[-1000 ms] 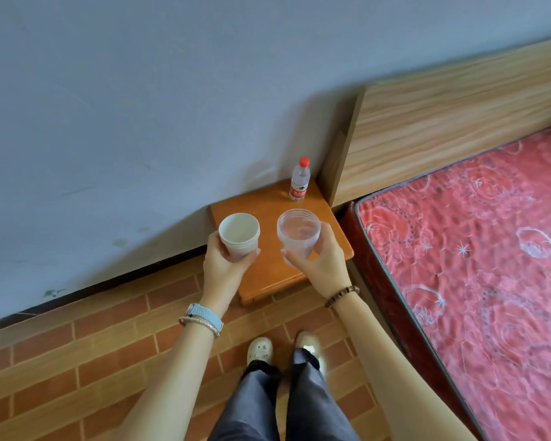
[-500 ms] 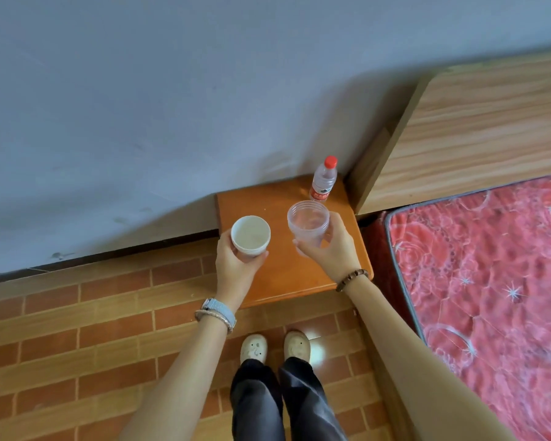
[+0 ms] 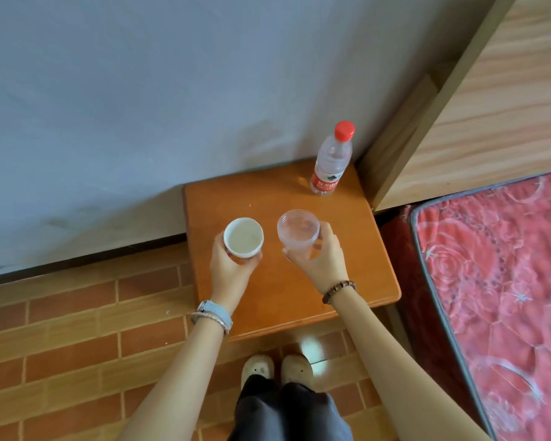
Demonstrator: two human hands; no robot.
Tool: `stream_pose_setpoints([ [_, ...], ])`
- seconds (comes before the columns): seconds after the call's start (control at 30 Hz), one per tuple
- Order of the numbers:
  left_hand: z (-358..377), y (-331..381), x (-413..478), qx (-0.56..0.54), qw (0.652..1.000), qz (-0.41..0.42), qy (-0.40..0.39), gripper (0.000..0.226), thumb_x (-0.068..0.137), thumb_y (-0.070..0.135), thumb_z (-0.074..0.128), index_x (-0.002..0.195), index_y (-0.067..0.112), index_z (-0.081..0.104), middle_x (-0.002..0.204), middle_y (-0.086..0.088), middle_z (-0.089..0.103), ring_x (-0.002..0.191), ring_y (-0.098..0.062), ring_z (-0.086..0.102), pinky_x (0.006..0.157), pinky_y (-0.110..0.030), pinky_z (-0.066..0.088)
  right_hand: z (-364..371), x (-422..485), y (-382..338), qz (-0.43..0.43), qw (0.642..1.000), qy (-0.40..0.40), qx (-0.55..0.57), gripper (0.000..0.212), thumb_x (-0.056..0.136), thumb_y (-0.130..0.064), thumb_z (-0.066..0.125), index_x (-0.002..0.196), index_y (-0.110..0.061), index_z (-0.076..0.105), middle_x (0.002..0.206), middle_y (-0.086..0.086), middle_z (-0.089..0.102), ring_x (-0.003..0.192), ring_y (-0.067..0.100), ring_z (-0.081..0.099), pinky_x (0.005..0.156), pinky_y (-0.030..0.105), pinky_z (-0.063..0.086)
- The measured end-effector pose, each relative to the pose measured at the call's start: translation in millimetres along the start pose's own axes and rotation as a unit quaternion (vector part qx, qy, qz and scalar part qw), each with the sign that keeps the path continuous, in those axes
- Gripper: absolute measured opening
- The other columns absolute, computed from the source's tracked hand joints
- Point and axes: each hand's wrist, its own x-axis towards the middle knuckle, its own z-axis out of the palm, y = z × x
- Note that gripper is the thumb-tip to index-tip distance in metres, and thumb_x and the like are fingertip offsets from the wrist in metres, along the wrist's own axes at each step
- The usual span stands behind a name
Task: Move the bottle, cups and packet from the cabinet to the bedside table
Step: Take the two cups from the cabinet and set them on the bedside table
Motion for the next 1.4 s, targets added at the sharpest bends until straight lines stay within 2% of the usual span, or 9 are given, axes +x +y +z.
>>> stream_pose_setpoints([
  [0.3,24,-44,30,0.006,0.999,0.028,0.031,0.066,0.070,0.023,0.084,0.123,0.032,0.044,0.120,0.009,0.055,0.110,-0.005,0.054,0.092,-0.024,0.047,38,27,43,-0.012,0.999,0.001,0.043,0.066,0.072,-0.025,0.083,0.127,-0.017,0.047,0.123,-0.001,0.055,0.112,0.016,0.053,0.091,0.026,0.048],
  [0.43,26,-48,34,0.019,0.999,0.041,0.031,0.069,0.069,0.020,0.084,0.122,0.032,0.042,0.121,0.007,0.055,0.110,-0.007,0.053,0.090,-0.023,0.047,42,29,44,-0.027,0.999,-0.006,0.047,0.068,0.073,-0.022,0.083,0.128,-0.018,0.044,0.123,-0.004,0.057,0.111,0.012,0.055,0.085,0.008,0.043],
  [0.6,26,-45,36,0.031,0.998,0.048,0.023,0.068,0.069,0.018,0.084,0.122,0.030,0.043,0.120,0.006,0.054,0.109,-0.008,0.053,0.082,-0.009,0.044,40,29,42,-0.033,0.998,-0.015,0.044,0.069,0.073,-0.017,0.084,0.128,-0.019,0.043,0.116,-0.015,0.054,0.106,0.004,0.054,0.083,0.001,0.042],
  [0.67,25,-43,35,0.031,0.998,0.051,0.025,0.068,0.070,0.017,0.084,0.123,0.028,0.043,0.121,0.006,0.054,0.110,-0.008,0.053,0.081,-0.006,0.044,39,29,42,-0.025,0.999,-0.021,0.040,0.070,0.072,-0.016,0.084,0.129,-0.017,0.043,0.116,-0.012,0.055,0.104,0.006,0.055,0.079,-0.001,0.042],
  [0.8,23,-39,30,0.040,0.997,0.059,0.028,0.069,0.070,0.019,0.083,0.126,0.026,0.043,0.123,0.006,0.052,0.114,-0.010,0.051,0.086,-0.011,0.044,34,26,38,-0.003,0.999,-0.034,0.029,0.069,0.074,-0.011,0.082,0.130,-0.015,0.043,0.115,-0.006,0.056,0.103,0.013,0.056,0.072,0.002,0.040],
  [0.93,15,-35,22,0.039,0.996,0.072,0.034,0.075,0.070,0.016,0.084,0.131,0.025,0.041,0.130,0.007,0.049,0.120,-0.009,0.049,0.094,-0.020,0.047,27,19,33,-0.017,0.999,-0.030,0.016,0.089,0.068,-0.008,0.085,0.141,-0.017,0.036,0.138,0.004,0.047,0.127,0.020,0.046,0.100,0.029,0.045],
  [1.03,10,-30,16,0.039,0.995,0.077,0.039,0.080,0.070,0.016,0.084,0.135,0.025,0.039,0.134,0.006,0.047,0.123,-0.009,0.048,0.094,-0.020,0.048,23,13,27,-0.030,0.999,-0.016,0.017,0.096,0.065,-0.014,0.088,0.144,-0.021,0.032,0.143,0.002,0.041,0.130,0.019,0.042,0.105,0.038,0.044],
  [1.23,15,-20,21,0.076,0.989,0.120,0.036,0.074,0.069,0.020,0.085,0.130,0.022,0.044,0.127,0.009,0.050,0.118,-0.009,0.049,0.096,-0.030,0.049,26,13,21,-0.061,0.998,0.009,0.010,0.083,0.066,-0.015,0.087,0.134,-0.021,0.041,0.130,-0.003,0.049,0.120,0.016,0.048,0.095,0.037,0.052],
  [1.4,22,-18,30,0.079,0.987,0.140,0.030,0.070,0.068,0.022,0.085,0.126,0.025,0.045,0.121,0.011,0.052,0.112,-0.008,0.053,0.090,-0.024,0.052,28,21,23,-0.068,0.997,0.029,0.017,0.075,0.067,-0.017,0.085,0.129,-0.020,0.044,0.126,-0.001,0.053,0.114,0.016,0.052,0.086,0.026,0.051],
])
